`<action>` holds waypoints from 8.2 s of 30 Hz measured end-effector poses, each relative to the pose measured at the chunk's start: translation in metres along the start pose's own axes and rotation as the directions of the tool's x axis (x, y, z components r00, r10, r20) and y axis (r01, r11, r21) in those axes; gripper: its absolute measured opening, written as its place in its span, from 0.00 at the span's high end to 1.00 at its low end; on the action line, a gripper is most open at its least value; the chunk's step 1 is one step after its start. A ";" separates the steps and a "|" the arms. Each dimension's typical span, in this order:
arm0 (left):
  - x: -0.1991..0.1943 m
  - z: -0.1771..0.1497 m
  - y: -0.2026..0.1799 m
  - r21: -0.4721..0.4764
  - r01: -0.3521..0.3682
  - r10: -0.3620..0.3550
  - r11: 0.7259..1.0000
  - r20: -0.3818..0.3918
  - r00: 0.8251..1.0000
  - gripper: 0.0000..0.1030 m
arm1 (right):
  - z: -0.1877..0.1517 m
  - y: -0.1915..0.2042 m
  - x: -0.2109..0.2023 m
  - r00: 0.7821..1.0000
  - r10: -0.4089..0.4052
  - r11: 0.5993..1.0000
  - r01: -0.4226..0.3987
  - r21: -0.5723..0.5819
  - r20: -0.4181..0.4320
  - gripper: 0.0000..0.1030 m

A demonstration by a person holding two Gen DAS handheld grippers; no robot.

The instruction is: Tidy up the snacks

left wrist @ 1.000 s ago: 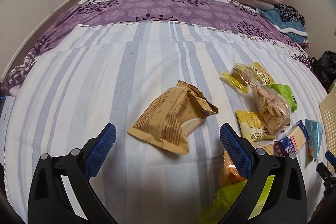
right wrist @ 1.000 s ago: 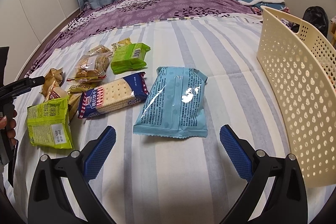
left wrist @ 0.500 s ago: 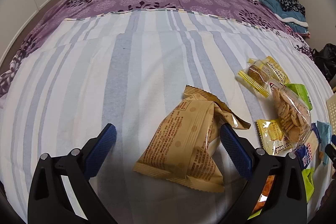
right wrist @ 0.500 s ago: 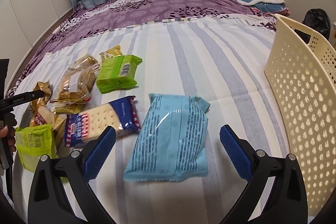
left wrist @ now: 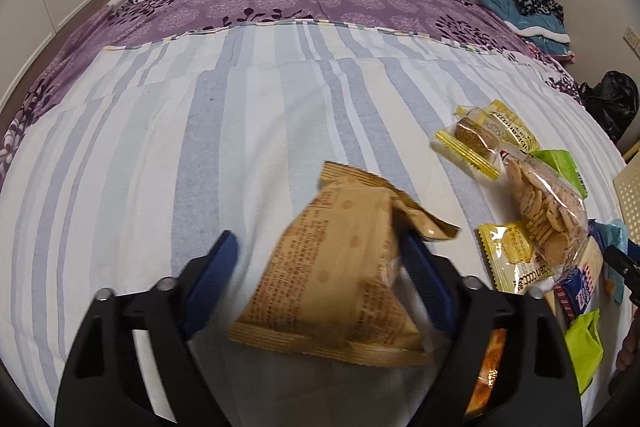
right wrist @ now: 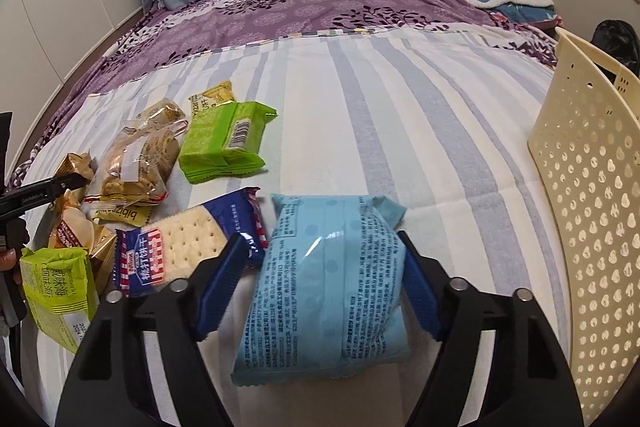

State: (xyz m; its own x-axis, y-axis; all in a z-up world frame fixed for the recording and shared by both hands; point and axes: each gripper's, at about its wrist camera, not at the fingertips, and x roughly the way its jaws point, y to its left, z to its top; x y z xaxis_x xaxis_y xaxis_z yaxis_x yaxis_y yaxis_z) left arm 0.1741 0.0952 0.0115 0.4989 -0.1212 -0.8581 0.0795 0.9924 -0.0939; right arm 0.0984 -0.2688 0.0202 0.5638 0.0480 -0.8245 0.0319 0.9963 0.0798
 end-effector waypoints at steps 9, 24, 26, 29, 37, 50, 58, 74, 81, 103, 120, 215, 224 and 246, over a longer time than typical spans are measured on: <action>-0.024 -0.005 0.004 -0.039 0.021 -0.020 0.999 0.043 0.999 0.49 | -0.005 -0.004 -0.012 1.000 0.004 1.000 -0.004 -0.001 0.022 0.44; -0.073 -0.022 0.002 -0.037 0.006 -0.002 0.999 0.100 0.995 0.70 | -0.012 -0.012 -0.051 0.995 0.030 0.999 -0.032 0.022 0.098 0.44; -0.070 -0.023 0.002 -0.033 -0.011 0.014 0.999 0.090 0.996 0.65 | -0.013 -0.012 -0.053 0.995 0.031 0.999 -0.033 0.023 0.098 0.44; -0.062 -0.023 0.004 -0.055 -0.004 0.008 0.998 0.074 0.997 0.18 | -0.017 -0.013 -0.055 0.995 0.031 0.999 -0.034 0.026 0.096 0.44; -0.022 -0.014 -0.006 0.008 0.002 -0.002 1.000 -0.002 1.000 0.13 | -0.020 -0.022 -0.050 0.997 0.013 0.998 -0.018 0.054 0.079 0.44; 0.000 -0.008 -0.005 0.027 -0.036 0.036 0.999 -0.013 0.999 0.35 | -0.018 -0.024 -0.041 0.997 0.004 0.998 -0.009 0.065 0.080 0.44; -0.035 -0.009 0.010 -0.031 -0.017 0.019 0.999 0.076 0.997 0.51 | -0.015 -0.027 -0.060 0.991 0.013 0.997 -0.024 0.077 0.136 0.44; -0.107 -0.002 -0.023 -0.001 0.014 -0.013 1.000 0.212 0.977 0.51 | -0.017 -0.051 -0.115 0.968 0.009 0.992 -0.041 0.123 0.251 0.44; -0.138 -0.002 -0.065 0.067 0.046 -0.061 0.997 0.247 0.967 0.51 | -0.027 -0.078 -0.148 0.949 -0.018 0.983 -0.040 0.178 0.315 0.44; -0.189 -0.020 -0.204 0.273 0.150 -0.223 0.950 0.259 0.940 0.51 | -0.073 -0.212 -0.198 0.906 -0.245 0.901 0.082 0.425 0.346 0.44; -0.198 -0.028 -0.297 0.408 0.205 -0.316 0.890 0.226 0.922 0.51 | -0.092 -0.245 -0.209 0.879 -0.301 0.876 0.103 0.470 0.369 0.26; -0.154 -0.065 -0.480 0.550 0.345 -0.458 0.760 0.077 0.886 0.03 | -0.131 -0.270 -0.246 0.849 -0.317 0.852 0.059 0.521 0.422 0.18; -0.173 -0.064 -0.457 0.546 0.278 -0.428 0.790 0.168 0.888 0.03 | -0.124 -0.259 -0.247 0.850 -0.304 0.862 0.052 0.504 0.431 0.17; -0.175 -0.063 -0.304 0.320 0.149 -0.233 0.936 0.241 0.942 0.03 | -0.090 -0.173 -0.245 0.857 -0.178 0.941 0.006 0.337 0.483 0.17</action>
State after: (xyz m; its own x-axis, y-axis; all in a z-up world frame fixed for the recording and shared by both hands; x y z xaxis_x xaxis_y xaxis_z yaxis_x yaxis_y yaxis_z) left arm 0.0084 -0.1836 0.1582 0.6597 -0.3502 -0.6649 0.4249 0.9036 -0.0544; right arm -0.1195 -0.4468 0.1582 0.8762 -0.1708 -0.4506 0.3116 0.9141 0.2594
